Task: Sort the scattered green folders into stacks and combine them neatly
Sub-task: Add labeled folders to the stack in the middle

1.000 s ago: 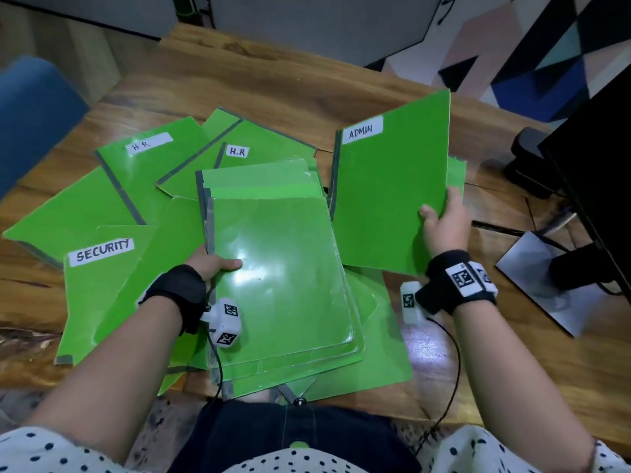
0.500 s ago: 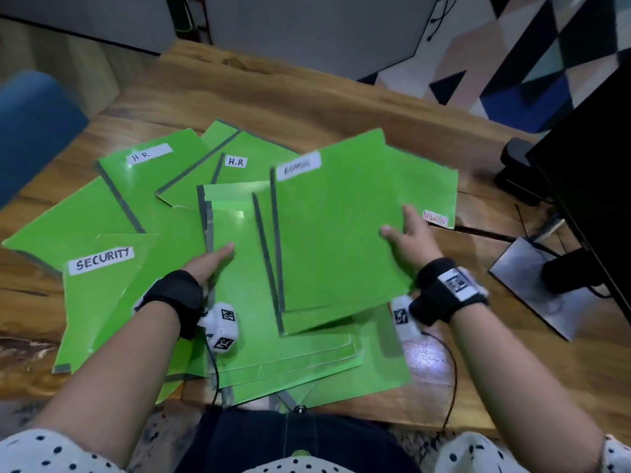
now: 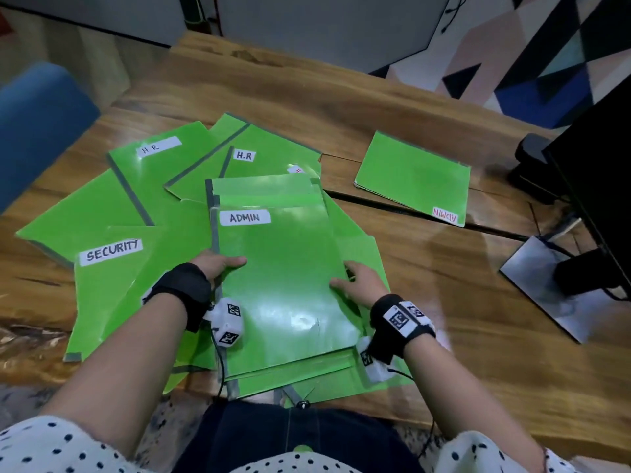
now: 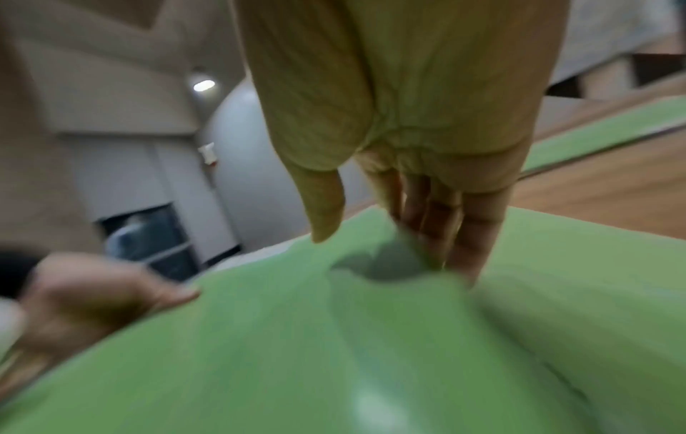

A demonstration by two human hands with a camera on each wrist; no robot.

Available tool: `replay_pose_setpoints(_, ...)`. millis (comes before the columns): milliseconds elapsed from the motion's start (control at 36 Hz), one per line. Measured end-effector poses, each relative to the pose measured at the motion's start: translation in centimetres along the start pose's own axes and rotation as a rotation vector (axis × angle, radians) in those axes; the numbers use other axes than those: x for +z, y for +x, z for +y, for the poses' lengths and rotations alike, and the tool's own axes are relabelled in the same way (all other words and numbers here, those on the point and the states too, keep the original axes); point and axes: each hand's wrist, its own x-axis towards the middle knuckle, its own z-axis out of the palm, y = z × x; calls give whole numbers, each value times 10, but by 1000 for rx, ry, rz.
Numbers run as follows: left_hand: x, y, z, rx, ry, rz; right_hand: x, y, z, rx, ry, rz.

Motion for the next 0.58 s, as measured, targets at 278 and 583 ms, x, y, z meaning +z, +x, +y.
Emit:
replay_pose_setpoints(278,-6,56,-24,0,-3,-58,-21,21,78,528,29,162)
replay_pose_setpoints(583,-1,16,-12,39,-166,-54,-9,21,78,527,5,172)
